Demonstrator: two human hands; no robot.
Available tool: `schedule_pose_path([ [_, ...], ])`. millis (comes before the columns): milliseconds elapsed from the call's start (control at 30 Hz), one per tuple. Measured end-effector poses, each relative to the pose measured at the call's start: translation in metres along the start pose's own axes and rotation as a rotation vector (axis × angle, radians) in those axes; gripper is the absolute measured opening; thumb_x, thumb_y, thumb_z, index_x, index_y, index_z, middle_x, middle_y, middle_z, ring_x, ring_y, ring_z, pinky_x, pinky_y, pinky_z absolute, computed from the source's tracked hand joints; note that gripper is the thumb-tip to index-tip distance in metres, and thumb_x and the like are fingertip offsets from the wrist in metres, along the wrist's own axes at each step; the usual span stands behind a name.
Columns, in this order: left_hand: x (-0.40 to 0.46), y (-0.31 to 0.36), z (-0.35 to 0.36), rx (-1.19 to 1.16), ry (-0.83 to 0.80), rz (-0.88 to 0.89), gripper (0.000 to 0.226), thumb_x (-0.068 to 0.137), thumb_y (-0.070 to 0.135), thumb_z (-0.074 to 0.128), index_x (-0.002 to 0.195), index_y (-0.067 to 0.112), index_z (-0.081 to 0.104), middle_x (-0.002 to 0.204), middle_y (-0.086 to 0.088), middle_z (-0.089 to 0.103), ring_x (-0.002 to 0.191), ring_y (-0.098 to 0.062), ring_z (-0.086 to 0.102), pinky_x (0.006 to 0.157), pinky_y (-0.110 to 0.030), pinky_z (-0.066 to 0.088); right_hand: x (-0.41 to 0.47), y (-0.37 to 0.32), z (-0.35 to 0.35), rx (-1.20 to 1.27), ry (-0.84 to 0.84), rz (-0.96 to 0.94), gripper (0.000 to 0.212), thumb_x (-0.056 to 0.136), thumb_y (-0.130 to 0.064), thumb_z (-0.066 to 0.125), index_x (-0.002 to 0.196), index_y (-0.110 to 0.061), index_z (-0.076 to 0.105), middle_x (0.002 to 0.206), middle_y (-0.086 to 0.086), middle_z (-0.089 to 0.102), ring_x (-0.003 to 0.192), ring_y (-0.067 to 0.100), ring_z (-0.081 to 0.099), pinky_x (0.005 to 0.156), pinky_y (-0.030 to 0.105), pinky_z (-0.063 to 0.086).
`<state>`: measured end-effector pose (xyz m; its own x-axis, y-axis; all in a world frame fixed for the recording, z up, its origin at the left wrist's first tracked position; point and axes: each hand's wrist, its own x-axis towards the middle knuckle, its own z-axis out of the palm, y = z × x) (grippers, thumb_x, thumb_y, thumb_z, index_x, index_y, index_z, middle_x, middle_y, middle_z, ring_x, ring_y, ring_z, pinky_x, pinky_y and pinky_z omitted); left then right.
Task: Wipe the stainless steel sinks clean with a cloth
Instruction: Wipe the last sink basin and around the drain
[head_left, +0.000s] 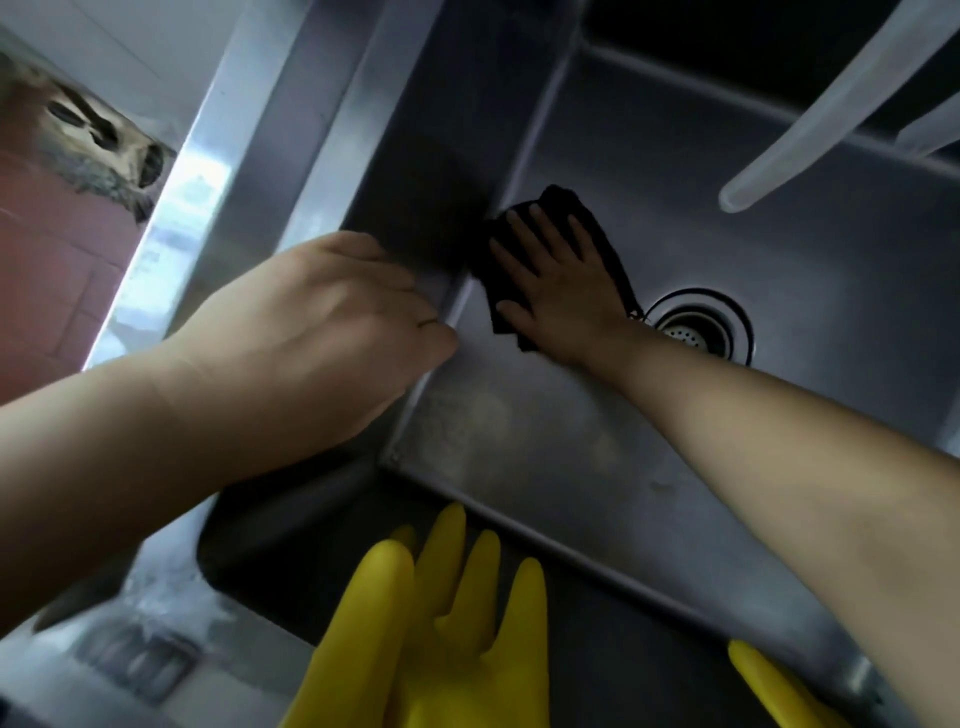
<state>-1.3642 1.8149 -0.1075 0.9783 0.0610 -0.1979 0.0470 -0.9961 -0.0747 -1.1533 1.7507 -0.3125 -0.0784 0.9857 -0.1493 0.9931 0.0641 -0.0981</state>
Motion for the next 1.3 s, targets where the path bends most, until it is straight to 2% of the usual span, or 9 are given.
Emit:
schedule_pose_path([
  [100,0.000,0.000,0.000,0.011,-0.008,-0.012,0.032,0.082,0.024,0.037,0.091,0.018,0.068,0.083,-0.003,0.067,0.081,-0.030,0.061,0.077,-0.040,0.039,-0.008,-0.026,0.005,0.022,0.002,0.017,0.066,0.096,-0.047,0.035,0.151,-0.017,0.016,0.158,0.014,0.011,0.146,0.032,0.005,0.116,0.052,-0.001],
  [400,-0.001,0.003,-0.005,0.046,-0.049,-0.013,0.028,0.082,0.023,0.040,0.089,0.018,0.067,0.082,-0.003,0.065,0.080,-0.030,0.060,0.078,-0.041,0.041,-0.091,-0.117,0.018,0.074,-0.022,-0.517,0.057,0.089,-0.038,0.056,0.141,-0.021,0.044,0.150,0.012,0.035,0.139,0.032,0.031,0.113,0.058,0.019],
  [567,-0.002,0.006,-0.010,0.102,-0.090,-0.011,0.028,0.080,0.023,0.041,0.088,0.017,0.068,0.081,-0.003,0.066,0.079,-0.031,0.061,0.078,-0.043,0.044,-0.143,-0.073,0.016,0.065,-0.075,-0.579,0.056,0.089,-0.041,0.058,0.141,-0.024,0.044,0.150,0.007,0.036,0.139,0.028,0.033,0.111,0.054,0.028],
  [700,-0.001,0.007,-0.010,0.135,-0.116,-0.004,0.031,0.082,0.021,0.038,0.092,0.017,0.067,0.083,-0.004,0.067,0.080,-0.030,0.062,0.078,-0.042,0.044,-0.234,-0.007,0.013,-0.067,-0.209,-0.607,0.062,0.086,-0.051,0.051,0.143,-0.031,0.037,0.152,0.002,0.031,0.139,0.025,0.032,0.115,0.052,0.014],
  [833,0.002,0.006,-0.014,0.135,-0.144,0.016,0.025,0.080,0.021,0.048,0.092,0.014,0.068,0.080,-0.008,0.068,0.077,-0.032,0.062,0.075,-0.039,0.044,-0.289,0.035,0.000,-0.088,-0.283,-0.614,0.062,0.078,-0.059,0.057,0.135,-0.036,0.048,0.144,-0.002,0.044,0.130,0.022,0.047,0.115,0.047,0.007],
  [967,0.001,0.006,-0.014,0.110,-0.109,0.010,0.036,0.081,0.024,0.035,0.088,0.016,0.069,0.078,-0.005,0.067,0.076,-0.030,0.062,0.074,-0.038,0.045,-0.255,0.029,0.001,-0.113,-0.310,-0.674,0.073,0.061,-0.069,0.065,0.127,-0.040,0.056,0.135,-0.001,0.056,0.122,0.025,0.055,0.110,0.049,0.017],
  [1033,0.002,0.006,-0.012,0.093,-0.100,0.012,0.037,0.081,0.023,0.033,0.088,0.016,0.069,0.079,-0.006,0.067,0.076,-0.031,0.062,0.074,-0.039,0.045,-0.220,0.016,0.004,-0.109,-0.237,-0.692,0.076,0.064,-0.068,0.062,0.132,-0.037,0.052,0.140,0.003,0.052,0.128,0.028,0.049,0.111,0.055,0.021],
  [1133,0.001,0.005,-0.006,0.101,-0.084,0.016,0.030,0.081,0.021,0.039,0.085,0.015,0.067,0.078,-0.007,0.066,0.077,-0.032,0.061,0.075,-0.041,0.044,-0.160,-0.013,0.005,-0.051,-0.153,-0.576,0.072,0.074,-0.060,0.058,0.139,-0.031,0.045,0.146,0.011,0.043,0.137,0.036,0.035,0.109,0.065,0.021],
  [1300,-0.001,0.002,0.005,0.125,-0.076,0.017,0.035,0.084,0.031,0.036,0.085,0.015,0.067,0.075,-0.007,0.064,0.074,-0.033,0.059,0.075,-0.042,0.037,-0.084,-0.035,0.000,0.025,-0.099,-0.310,0.067,0.087,-0.056,0.048,0.146,-0.030,0.033,0.155,0.011,0.026,0.144,0.036,0.016,0.114,0.060,0.006],
])
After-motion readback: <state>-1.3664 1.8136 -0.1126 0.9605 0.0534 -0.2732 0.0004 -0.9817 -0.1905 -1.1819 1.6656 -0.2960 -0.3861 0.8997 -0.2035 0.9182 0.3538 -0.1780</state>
